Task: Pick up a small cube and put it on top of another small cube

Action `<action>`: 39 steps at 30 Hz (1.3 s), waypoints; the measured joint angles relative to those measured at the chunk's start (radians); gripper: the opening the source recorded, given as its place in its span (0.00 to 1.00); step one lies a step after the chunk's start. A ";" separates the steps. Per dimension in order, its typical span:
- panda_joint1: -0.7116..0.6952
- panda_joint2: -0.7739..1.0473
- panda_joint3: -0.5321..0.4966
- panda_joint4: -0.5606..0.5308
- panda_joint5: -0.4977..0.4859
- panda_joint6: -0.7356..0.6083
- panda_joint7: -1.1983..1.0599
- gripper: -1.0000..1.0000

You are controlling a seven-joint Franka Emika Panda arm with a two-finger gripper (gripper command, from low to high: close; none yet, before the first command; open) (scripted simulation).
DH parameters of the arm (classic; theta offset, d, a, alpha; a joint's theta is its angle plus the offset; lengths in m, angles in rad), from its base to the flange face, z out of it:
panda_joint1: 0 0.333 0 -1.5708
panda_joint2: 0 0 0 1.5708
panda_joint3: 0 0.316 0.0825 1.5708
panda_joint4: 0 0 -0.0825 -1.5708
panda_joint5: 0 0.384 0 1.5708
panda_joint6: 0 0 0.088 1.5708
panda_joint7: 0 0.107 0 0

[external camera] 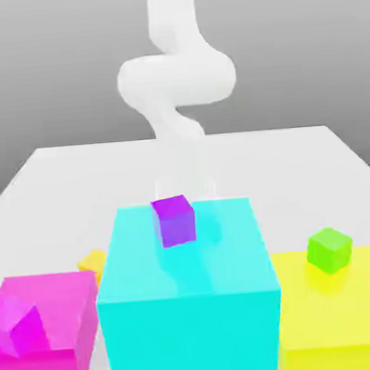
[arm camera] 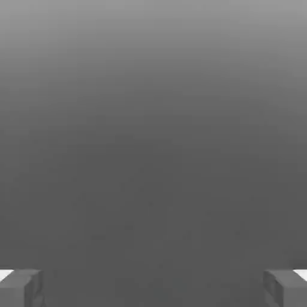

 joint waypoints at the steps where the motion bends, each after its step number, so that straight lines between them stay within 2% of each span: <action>1: -0.011 0.026 -0.017 -0.024 -0.002 0.021 -0.004 0.50; 16: -0.217 0.397 -0.257 -0.407 -0.054 0.345 -0.041 0.50; 26: -0.336 0.602 -0.325 -0.651 -0.132 0.533 -0.023 0.50; 28: -0.346 0.623 -0.305 -0.662 -0.166 0.552 0.005 0.50; 32: -0.331 0.692 -0.299 -0.648 -0.144 0.603 -0.001 0.50; 36: -0.323 0.768 -0.272 -0.634 -0.053 0.664 -0.057 0.50; 39: -0.364 0.825 -0.200 -0.624 0.054 0.712 -0.131 0.50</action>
